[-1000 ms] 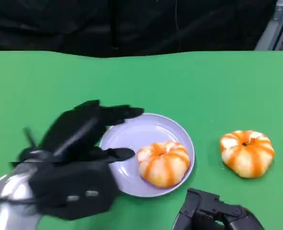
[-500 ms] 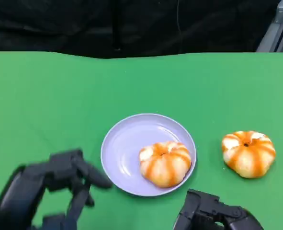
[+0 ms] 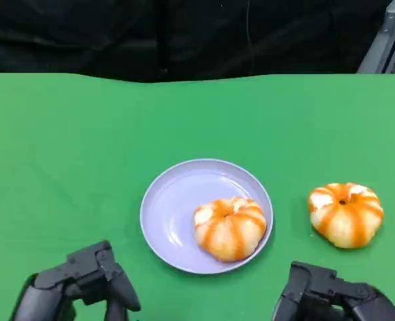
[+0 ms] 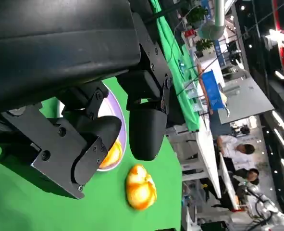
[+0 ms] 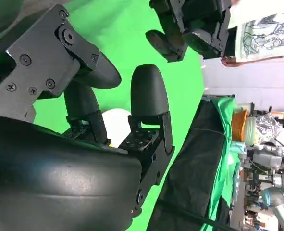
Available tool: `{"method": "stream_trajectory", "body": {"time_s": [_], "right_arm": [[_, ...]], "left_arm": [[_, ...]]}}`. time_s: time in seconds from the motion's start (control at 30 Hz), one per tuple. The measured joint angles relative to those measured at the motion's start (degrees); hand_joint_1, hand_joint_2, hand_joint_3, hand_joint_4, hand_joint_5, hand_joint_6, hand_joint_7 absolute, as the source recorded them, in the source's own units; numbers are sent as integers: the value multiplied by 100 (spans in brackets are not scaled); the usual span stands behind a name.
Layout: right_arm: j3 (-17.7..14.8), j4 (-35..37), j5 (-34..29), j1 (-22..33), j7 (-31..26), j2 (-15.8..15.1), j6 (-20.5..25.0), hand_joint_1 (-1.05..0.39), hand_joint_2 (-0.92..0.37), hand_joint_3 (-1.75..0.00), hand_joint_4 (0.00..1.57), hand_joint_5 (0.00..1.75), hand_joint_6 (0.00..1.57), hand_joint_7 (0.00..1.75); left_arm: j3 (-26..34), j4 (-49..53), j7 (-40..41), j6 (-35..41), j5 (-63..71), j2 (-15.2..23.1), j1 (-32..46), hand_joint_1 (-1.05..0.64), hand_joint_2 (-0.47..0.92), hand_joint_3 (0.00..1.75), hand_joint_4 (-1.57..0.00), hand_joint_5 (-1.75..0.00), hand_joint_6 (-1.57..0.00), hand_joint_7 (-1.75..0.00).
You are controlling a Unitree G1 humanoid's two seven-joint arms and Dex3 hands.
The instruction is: Grasp the bread from the table and place it into the plate.
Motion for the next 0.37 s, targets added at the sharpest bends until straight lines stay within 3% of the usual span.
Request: {"method": "stream_trajectory", "body": {"time_s": [0.37], "right_arm": [[-89, 205, 12, -268, 34, 49, -21, -6, -37, -128, 70, 166, 70, 143]], "left_arm": [[-12, 68, 138, 280, 30, -4, -276, -8, 32, 153, -85, -174, -80, -161]]}}
